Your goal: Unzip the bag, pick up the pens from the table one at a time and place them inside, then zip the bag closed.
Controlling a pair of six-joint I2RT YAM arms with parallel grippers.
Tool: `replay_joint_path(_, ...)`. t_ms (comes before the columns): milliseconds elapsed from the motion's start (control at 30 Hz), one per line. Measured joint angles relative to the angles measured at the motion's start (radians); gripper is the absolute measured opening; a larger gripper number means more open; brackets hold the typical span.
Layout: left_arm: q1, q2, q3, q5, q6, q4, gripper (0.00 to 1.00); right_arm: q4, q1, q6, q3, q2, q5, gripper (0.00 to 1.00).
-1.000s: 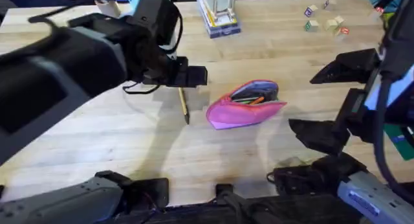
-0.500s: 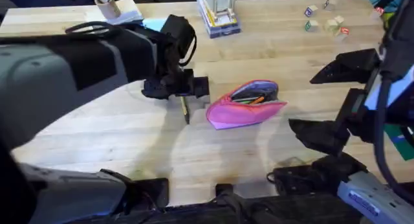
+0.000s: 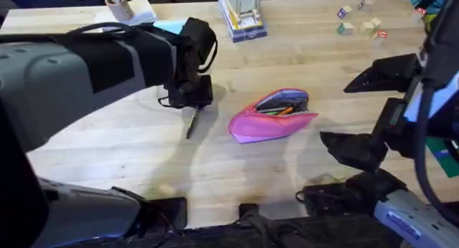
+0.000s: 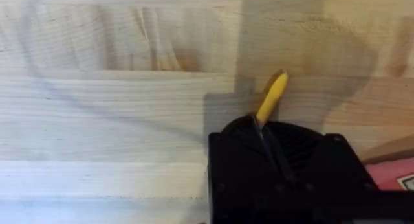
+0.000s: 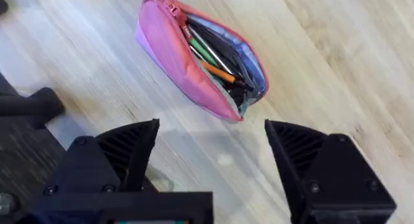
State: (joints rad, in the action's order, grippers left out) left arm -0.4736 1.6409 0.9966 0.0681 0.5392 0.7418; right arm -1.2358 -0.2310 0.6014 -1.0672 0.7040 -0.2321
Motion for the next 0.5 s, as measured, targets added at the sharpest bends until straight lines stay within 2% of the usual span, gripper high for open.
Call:
replay_joint_path(267,-0.001,0.002,0.012,0.004,-0.001,0.004,0.043,0.001,0.000,0.000,0.000,0.000,0.000,0.998)
replay_joint_path(500,-0.001,-0.015,0.111,0.005,-0.012,0.002,0.043,0.001,0.000,0.000,0.000,0.000,0.000,0.998)
